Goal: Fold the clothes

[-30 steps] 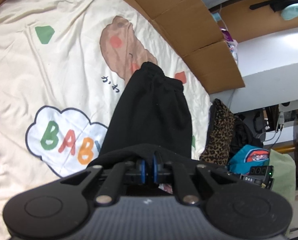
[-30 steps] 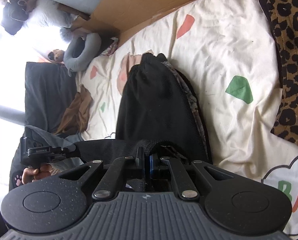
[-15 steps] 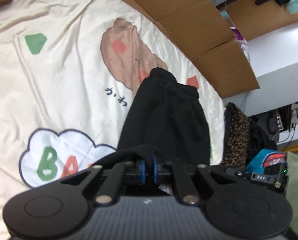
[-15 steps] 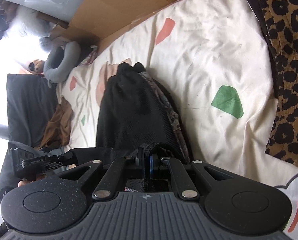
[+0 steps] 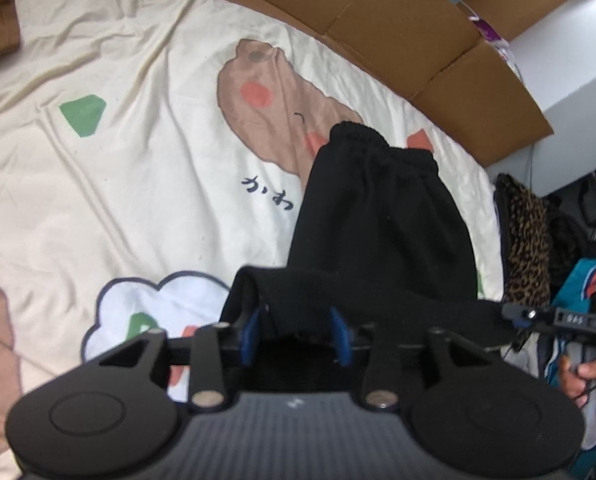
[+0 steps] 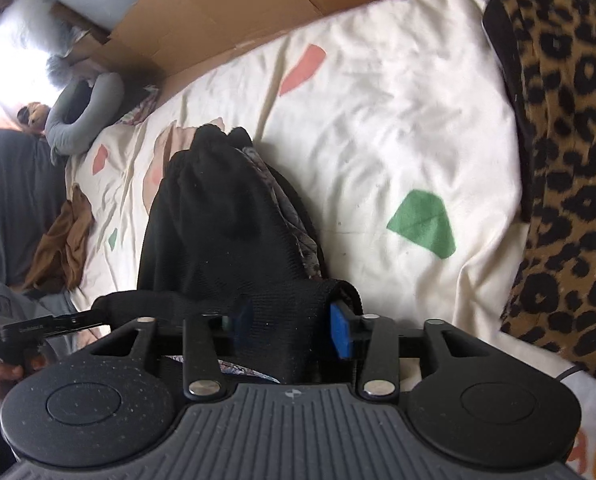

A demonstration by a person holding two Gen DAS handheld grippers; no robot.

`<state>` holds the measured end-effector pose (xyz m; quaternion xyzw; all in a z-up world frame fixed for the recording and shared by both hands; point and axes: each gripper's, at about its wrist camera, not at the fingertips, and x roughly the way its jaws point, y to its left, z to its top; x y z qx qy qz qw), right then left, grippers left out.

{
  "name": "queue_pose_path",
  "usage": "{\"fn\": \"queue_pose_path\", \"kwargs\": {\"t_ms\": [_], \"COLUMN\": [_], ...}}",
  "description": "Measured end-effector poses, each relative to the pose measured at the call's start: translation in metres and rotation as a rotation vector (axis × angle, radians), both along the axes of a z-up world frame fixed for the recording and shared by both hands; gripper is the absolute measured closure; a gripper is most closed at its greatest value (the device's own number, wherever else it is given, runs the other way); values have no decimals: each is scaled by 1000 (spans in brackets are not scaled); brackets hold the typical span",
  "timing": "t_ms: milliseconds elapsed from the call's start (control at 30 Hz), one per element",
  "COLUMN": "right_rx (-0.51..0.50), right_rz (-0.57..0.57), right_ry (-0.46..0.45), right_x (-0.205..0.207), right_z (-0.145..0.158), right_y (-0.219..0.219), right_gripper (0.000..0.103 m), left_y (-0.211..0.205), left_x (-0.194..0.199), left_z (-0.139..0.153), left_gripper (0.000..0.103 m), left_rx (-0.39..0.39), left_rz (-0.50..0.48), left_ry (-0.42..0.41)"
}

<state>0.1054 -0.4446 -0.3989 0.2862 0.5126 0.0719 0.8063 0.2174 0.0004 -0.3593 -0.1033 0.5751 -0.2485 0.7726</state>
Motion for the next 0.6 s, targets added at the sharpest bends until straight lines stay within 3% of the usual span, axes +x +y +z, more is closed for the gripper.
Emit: {"fn": "queue_pose_path", "kwargs": {"t_ms": [167,333,600], "right_rx": [-67,-120,-201], "right_rz": [14,67,124], "right_ry": [-9,-7,38], "right_x": [-9,-17,-24], "right_z": [4,1,-17], "right_y": [6,17,31], "right_gripper": [48,20,17], "left_y": [-4,-11,-19], "left_x": [-9,-12,-15], "left_z": [2,-12,-34], "left_gripper": [40,34,31], "left_rx": [64,164,264], "left_rz": [-25,-56,-88], "left_ry": [-35,-11,-4]}}
